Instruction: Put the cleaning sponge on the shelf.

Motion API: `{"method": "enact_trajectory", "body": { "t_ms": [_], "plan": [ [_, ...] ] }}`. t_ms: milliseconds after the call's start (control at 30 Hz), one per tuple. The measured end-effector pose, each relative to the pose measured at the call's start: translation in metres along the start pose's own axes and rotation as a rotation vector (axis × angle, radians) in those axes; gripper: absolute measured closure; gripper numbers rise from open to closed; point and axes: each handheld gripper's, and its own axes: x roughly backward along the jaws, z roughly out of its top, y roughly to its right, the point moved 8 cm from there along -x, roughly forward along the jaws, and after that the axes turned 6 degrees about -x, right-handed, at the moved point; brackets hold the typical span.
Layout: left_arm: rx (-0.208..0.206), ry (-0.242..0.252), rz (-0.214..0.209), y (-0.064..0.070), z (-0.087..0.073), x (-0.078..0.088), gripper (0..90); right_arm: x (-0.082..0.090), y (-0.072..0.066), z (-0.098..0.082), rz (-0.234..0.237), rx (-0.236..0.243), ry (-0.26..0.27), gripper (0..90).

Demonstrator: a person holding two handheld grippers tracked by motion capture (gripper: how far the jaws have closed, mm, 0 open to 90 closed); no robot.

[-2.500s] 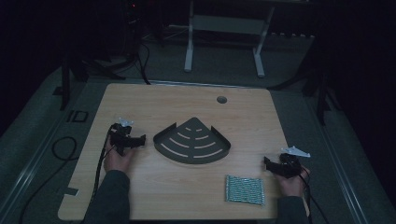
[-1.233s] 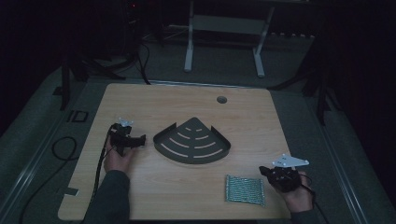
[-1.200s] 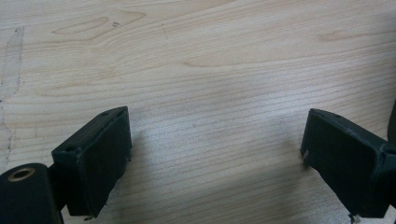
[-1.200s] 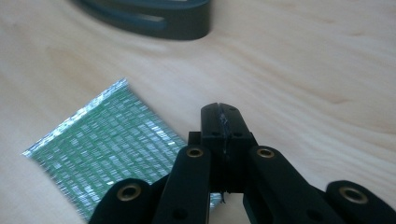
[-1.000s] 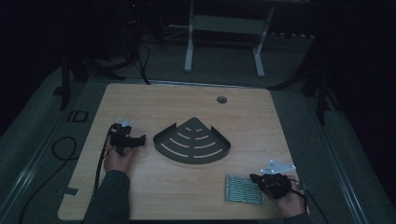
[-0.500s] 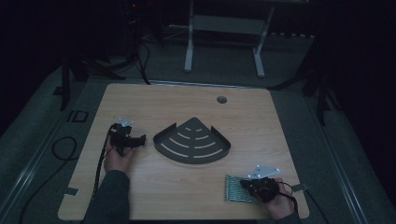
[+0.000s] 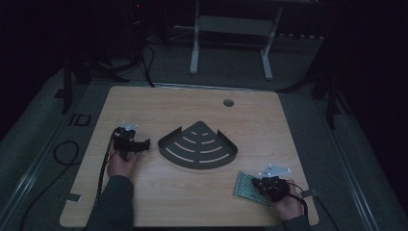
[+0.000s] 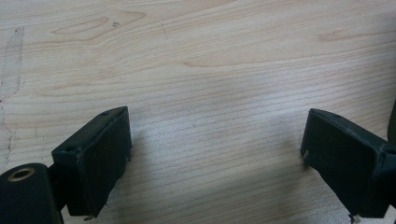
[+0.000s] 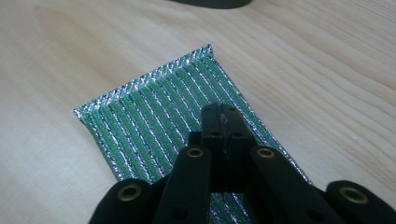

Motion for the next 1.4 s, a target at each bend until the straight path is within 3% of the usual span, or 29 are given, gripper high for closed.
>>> {"method": "enact_trajectory", "body": {
  "t_ms": [400, 767, 1100, 1400],
  "plan": [
    [0.0, 0.0, 0.0, 0.0, 0.0, 0.0, 9.2, -0.005, 0.029, 0.008, -0.075, -0.122, 0.011, 88.0],
    [0.0, 0.0, 0.0, 0.0, 0.0, 0.0, 9.2, -0.003, 0.047, 0.008, -0.094, -0.161, 0.007, 89.1],
    [0.0, 0.0, 0.0, 0.0, 0.0, 0.0, 9.2, 0.008, 0.053, 0.016, -0.078, -0.151, 0.016, 83.4],
    [0.0, 0.0, 0.0, 0.0, 0.0, 0.0, 9.2, 0.019, 0.065, 0.029, -0.086, -0.066, -0.028, 79.1]
  ]
}}
